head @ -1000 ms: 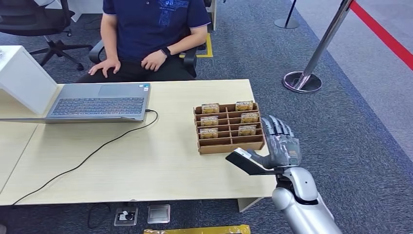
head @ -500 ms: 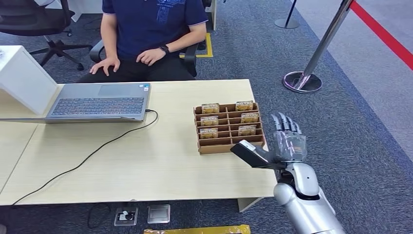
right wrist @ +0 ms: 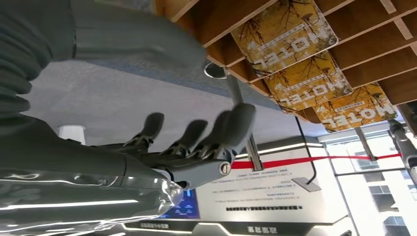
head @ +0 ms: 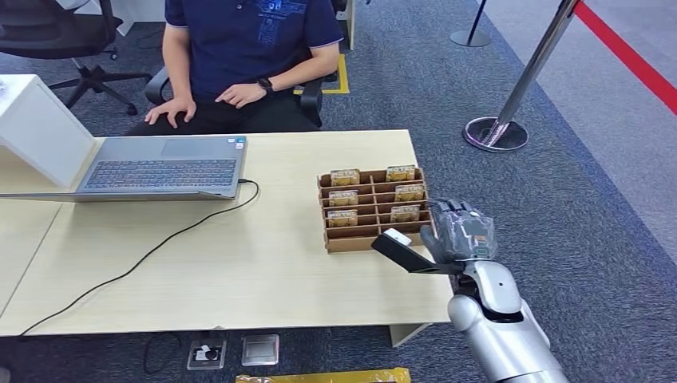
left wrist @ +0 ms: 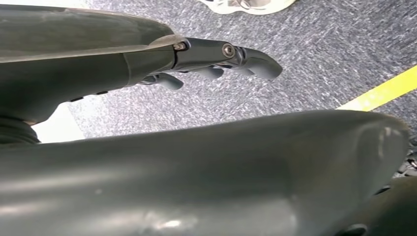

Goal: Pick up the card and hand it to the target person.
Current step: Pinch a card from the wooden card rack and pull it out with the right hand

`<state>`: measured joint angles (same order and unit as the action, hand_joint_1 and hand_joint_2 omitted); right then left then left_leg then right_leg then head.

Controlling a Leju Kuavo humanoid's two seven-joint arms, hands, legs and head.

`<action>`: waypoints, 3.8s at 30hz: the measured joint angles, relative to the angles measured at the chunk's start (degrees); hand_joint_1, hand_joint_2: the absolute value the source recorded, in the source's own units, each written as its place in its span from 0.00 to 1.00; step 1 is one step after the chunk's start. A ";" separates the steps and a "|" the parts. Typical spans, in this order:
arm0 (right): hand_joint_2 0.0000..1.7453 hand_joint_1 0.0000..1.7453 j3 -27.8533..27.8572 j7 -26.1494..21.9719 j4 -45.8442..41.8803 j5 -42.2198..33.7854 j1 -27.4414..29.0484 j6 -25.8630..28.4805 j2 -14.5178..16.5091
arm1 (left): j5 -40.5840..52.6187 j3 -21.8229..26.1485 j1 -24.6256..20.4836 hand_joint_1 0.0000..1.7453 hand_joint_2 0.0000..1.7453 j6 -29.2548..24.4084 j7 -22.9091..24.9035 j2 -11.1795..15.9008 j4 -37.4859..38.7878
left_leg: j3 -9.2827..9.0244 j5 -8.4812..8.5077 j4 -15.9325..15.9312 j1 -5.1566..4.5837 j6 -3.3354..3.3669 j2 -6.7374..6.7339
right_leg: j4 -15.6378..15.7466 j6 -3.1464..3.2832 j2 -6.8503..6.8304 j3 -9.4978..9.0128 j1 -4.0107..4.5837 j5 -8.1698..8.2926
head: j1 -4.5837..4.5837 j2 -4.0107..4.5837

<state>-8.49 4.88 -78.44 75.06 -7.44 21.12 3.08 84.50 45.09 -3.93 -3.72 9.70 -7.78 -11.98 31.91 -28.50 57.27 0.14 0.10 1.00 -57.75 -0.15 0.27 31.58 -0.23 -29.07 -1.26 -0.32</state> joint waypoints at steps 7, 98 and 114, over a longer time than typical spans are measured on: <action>1.00 0.77 -0.07 0.40 0.20 0.91 -0.23 0.56 -0.45 | 0.00 0.00 0.00 0.00 0.00 0.13 0.00 -0.02 0.00 | 0.01 0.00 0.00 0.00 0.00 0.00 | 0.00 0.00 0.00 0.00 0.00 0.00 | -0.03 0.01; 1.00 1.00 -5.98 4.12 19.93 6.87 -11.29 7.77 -0.13 | 0.56 -0.15 -0.02 0.00 0.00 0.51 -1.72 -0.39 0.15 | -0.04 0.01 0.03 0.00 0.00 0.00 | -0.01 0.00 0.00 -0.03 0.00 0.01 | -0.02 0.00; 1.00 1.00 -4.76 -2.64 1.26 0.28 -12.94 12.03 -0.78 | 0.88 -0.90 -0.10 0.00 0.00 -0.46 -1.83 -0.37 0.15 | 0.03 0.01 0.02 0.00 0.00 -0.01 | -0.05 0.00 0.01 0.01 0.00 0.01 | -0.03 0.00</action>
<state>-13.25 2.24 -77.19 75.35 -20.38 33.15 2.30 85.38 44.19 -4.03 -4.17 7.87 -8.15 -11.82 31.94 -28.48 57.29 0.14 0.10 0.99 -57.80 -0.14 0.28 31.59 -0.23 -29.06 -1.30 -0.32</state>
